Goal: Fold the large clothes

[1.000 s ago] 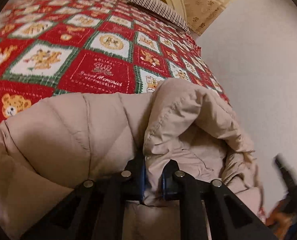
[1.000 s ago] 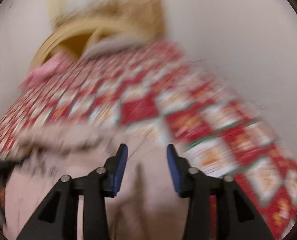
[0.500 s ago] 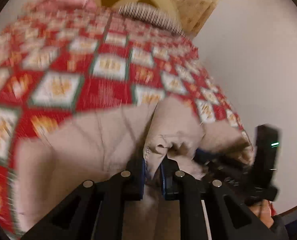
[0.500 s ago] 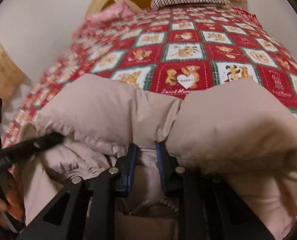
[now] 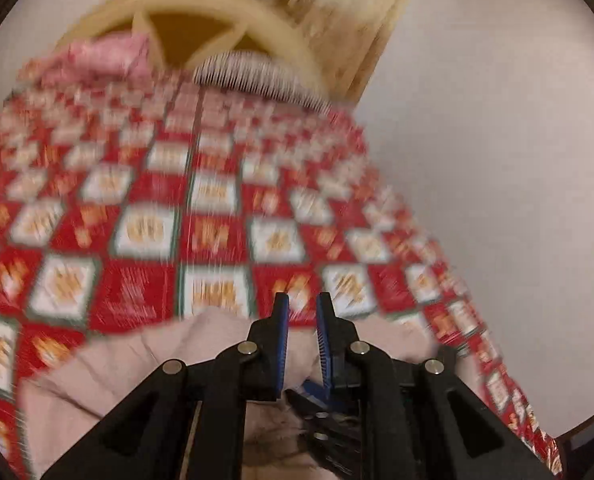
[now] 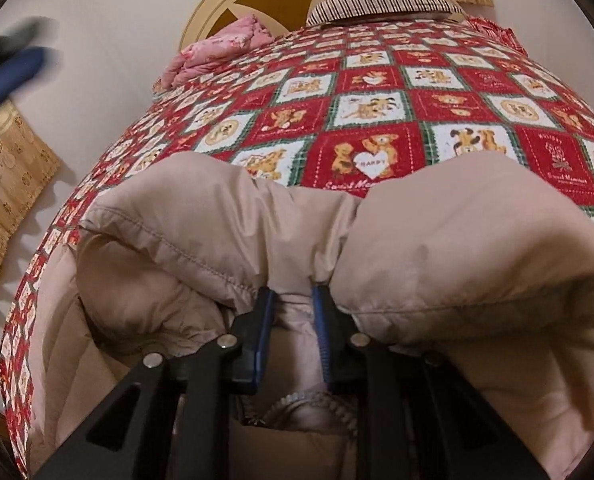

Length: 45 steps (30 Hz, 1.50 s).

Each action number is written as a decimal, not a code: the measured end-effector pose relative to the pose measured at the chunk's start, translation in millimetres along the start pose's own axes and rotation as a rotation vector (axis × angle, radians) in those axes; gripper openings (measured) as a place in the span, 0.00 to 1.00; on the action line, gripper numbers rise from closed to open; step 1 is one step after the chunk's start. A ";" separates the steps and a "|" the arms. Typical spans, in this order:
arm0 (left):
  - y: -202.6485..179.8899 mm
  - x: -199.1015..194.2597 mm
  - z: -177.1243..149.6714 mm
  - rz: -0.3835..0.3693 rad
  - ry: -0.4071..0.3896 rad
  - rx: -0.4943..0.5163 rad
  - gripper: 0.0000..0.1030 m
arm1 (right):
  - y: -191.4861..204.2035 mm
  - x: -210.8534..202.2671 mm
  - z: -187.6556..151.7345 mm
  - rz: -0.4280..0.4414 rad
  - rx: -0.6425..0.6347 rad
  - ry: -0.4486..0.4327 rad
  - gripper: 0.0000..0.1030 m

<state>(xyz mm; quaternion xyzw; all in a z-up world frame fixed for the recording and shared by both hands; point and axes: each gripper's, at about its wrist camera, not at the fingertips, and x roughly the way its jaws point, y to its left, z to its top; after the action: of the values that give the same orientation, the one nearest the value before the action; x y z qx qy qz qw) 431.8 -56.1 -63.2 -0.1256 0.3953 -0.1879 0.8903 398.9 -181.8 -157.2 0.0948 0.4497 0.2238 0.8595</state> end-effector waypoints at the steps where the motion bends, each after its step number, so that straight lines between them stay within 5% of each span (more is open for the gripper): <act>1: 5.9 15.5 -6.8 0.032 0.047 -0.008 0.13 | -0.2 -0.7 -0.1 0.001 0.001 -0.002 0.24; 3: 32.5 44.4 -31.0 0.115 0.129 -0.062 0.13 | 0.3 -1.9 -0.5 -0.001 0.000 -0.005 0.24; 7: 70.1 49.5 -55.5 0.012 0.090 -0.193 0.12 | -3.5 -10.5 -1.8 0.040 0.026 -0.039 0.24; 11: 58.6 51.3 -58.7 0.068 0.071 -0.121 0.12 | -16.3 -49.7 -1.3 0.098 0.118 -0.199 0.25; 13: 56.5 50.6 -59.6 0.073 0.062 -0.109 0.12 | -24.9 -69.0 0.9 0.044 0.169 -0.251 0.25; 15: 59.0 50.2 -59.7 0.056 0.059 -0.119 0.12 | -39.5 -74.9 4.4 -0.046 0.214 -0.222 0.25; 17: 61.1 49.5 -61.1 0.037 0.056 -0.129 0.12 | -58.1 -57.9 2.1 -0.117 0.224 -0.095 0.10; 20: 59.0 51.8 -60.8 0.045 0.052 -0.117 0.12 | -88.1 -42.9 -9.5 -0.028 0.353 -0.091 0.00; 26: 55.8 55.0 -57.2 0.055 0.070 -0.108 0.12 | -82.4 -38.6 -6.3 -0.064 0.330 -0.088 0.00; 28: 60.0 43.5 -52.7 0.012 0.147 -0.143 0.12 | -84.0 -43.8 -5.1 -0.051 0.360 -0.062 0.06; 30: 58.8 11.9 -52.4 -0.035 0.138 -0.136 0.12 | -84.4 -67.6 -12.9 -0.013 0.426 -0.053 0.20; 34: 57.1 -76.7 -76.4 -0.081 0.069 -0.048 0.12 | -71.8 -170.6 -46.0 0.053 0.351 -0.220 0.58; 38: 70.7 -146.1 -123.2 -0.139 0.081 -0.017 0.12 | -60.7 -298.8 -108.6 -0.030 0.222 -0.338 0.67; 43: 93.6 -210.4 -190.2 -0.154 0.069 -0.030 0.13 | -41.0 -411.2 -200.0 -0.167 0.111 -0.368 0.73; 45: 100.8 -225.2 -208.8 -0.135 0.049 -0.053 0.13 | -34.2 -446.8 -236.5 -0.127 0.110 -0.389 0.74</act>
<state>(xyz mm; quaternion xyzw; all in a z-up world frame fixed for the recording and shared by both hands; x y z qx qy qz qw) 159.8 116.5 -89.7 -0.1708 0.4126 -0.2403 0.8619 -5.0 -430.9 20.2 0.1546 0.2920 0.1216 0.9360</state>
